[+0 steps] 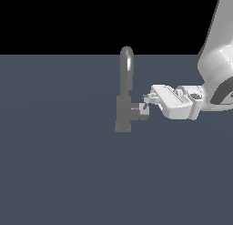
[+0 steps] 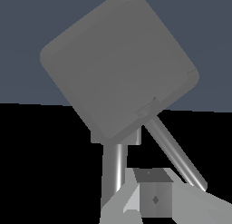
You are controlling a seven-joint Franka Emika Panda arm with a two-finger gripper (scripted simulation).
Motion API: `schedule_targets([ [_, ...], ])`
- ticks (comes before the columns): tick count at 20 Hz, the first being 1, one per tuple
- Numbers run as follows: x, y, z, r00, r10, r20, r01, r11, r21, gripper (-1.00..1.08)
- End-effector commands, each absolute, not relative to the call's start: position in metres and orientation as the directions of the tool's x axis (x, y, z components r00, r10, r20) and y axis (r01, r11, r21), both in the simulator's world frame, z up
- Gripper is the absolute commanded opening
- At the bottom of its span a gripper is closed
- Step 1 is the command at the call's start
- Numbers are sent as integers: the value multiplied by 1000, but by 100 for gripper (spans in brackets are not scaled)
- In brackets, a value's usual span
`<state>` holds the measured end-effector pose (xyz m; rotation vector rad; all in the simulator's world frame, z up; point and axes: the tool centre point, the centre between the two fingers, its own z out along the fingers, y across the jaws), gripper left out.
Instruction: Turn on the faucet by rotating a designated handle.
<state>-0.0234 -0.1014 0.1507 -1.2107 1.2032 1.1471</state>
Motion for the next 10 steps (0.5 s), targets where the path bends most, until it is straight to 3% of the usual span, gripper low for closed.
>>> schedule_targets([
  [1, -44, -101, 134, 9, -2, -1000, -999, 32, -9, -100],
  [5, -56, -101, 128, 7, -1, -1000, -1000, 31, -7, -100],
  [6, -41, -101, 143, 42, -9, -999, -999, 32, -42, -100],
  [10, -52, -101, 117, 28, -6, -1000, -999, 31, -28, -100],
])
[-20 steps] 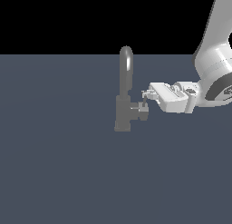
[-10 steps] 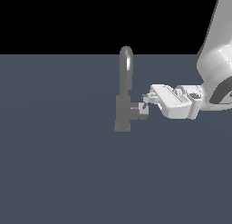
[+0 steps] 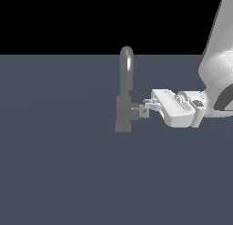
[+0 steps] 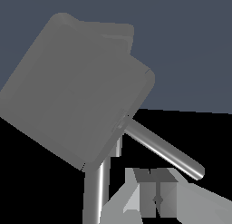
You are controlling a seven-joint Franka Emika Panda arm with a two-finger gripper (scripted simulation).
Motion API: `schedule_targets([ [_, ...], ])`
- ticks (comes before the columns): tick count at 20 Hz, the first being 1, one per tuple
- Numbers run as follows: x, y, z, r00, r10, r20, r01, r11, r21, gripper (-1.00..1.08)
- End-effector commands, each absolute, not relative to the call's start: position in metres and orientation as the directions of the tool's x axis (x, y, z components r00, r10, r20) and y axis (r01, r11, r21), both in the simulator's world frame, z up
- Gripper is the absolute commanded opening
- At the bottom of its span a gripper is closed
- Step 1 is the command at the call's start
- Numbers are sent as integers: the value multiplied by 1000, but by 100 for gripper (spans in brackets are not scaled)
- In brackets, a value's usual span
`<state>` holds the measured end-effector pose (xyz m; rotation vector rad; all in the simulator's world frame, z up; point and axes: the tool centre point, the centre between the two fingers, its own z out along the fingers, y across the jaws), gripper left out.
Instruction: Turn on the faucet by rotating a designated handle.
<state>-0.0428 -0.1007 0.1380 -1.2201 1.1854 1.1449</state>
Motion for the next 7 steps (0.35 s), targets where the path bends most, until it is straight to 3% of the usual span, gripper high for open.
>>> schedule_targets([
  [1, -55, -101, 110, 25, -5, -1000, -999, 31, -25, -100],
  [7, -68, -100, 77, 8, -1, -1000, -1000, 30, -8, -100],
])
